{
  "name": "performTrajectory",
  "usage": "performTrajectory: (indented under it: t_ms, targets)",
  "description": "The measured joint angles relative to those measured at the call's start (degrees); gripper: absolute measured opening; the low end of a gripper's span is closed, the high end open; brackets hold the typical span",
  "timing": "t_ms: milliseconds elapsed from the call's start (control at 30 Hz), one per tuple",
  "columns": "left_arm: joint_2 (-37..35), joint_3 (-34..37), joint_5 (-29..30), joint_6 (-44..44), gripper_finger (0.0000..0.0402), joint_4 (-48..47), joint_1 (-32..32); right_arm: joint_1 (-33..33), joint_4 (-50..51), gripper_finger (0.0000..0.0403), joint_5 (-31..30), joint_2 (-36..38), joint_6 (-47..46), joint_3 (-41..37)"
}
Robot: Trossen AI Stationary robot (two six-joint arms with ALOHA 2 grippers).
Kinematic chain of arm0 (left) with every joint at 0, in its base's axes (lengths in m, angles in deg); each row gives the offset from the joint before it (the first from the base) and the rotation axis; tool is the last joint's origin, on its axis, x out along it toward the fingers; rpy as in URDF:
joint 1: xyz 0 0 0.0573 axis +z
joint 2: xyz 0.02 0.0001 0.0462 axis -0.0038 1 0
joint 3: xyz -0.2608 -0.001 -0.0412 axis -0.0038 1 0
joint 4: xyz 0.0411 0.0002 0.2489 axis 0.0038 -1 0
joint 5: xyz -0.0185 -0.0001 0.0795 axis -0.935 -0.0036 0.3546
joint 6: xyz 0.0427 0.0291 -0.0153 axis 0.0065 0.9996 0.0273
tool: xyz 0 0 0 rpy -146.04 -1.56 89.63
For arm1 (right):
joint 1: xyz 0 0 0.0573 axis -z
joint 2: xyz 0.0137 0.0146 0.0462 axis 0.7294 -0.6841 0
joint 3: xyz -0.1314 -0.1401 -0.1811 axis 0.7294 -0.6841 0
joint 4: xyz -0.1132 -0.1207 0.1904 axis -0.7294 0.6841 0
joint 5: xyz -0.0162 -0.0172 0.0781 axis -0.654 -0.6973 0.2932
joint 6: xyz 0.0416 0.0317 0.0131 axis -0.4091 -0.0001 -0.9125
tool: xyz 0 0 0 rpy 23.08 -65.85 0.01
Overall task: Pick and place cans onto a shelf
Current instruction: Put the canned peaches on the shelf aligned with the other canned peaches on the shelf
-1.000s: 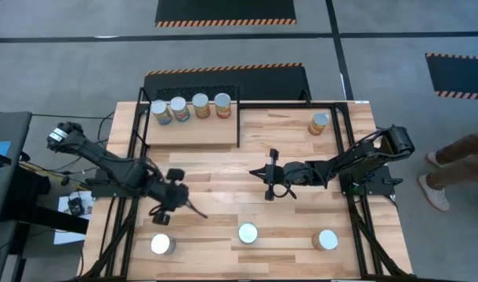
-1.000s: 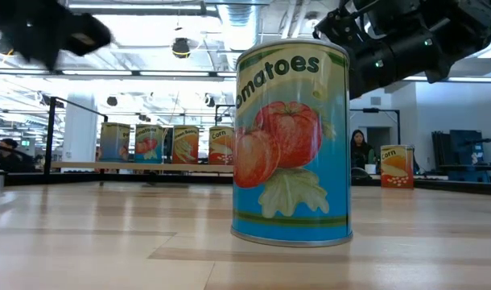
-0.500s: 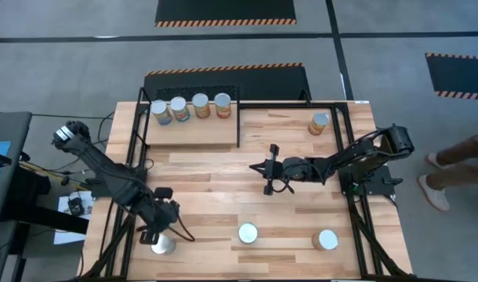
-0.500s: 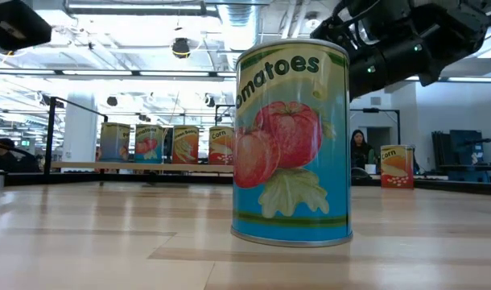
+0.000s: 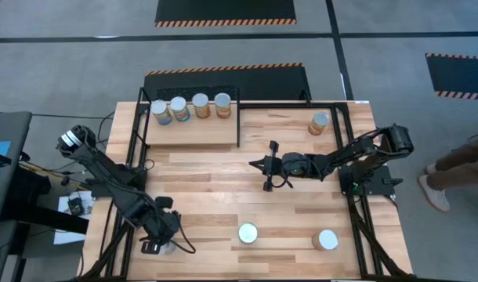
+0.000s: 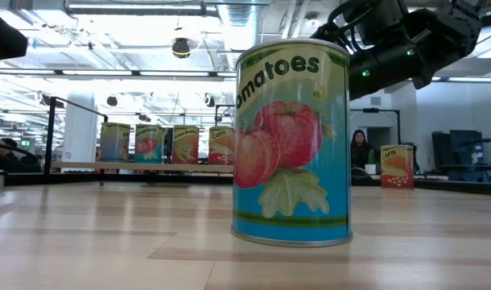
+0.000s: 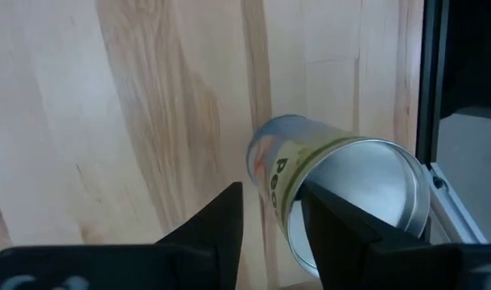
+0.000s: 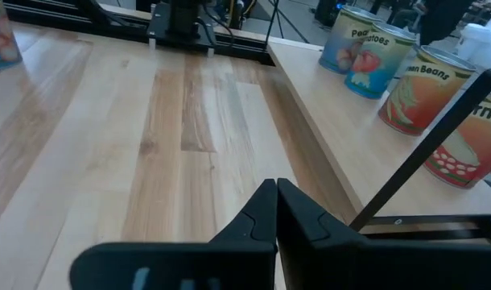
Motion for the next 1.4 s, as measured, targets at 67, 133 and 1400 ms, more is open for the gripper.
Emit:
performTrajectory:
  t_ms: [67, 133, 1400]
  targets:
    - [0.17, 0.00, 0.02, 0.43, 0.0091, 0.00, 0.02, 0.00, 0.00, 0.0019, 0.00, 0.00, 0.02, 0.00]
    - [0.33, -0.03, -0.13, 1.75, 0.0065, 0.20, 0.00, 0.00, 0.00, 0.0018, 0.00, 0.00, 0.02, 0.00]
    - [-12.46, -8.48, 16.74, 48.64, 0.0000, -13.88, 66.28, -0.07, 0.50, 0.0017, 0.00, 0.00, -1.04, 0.00]
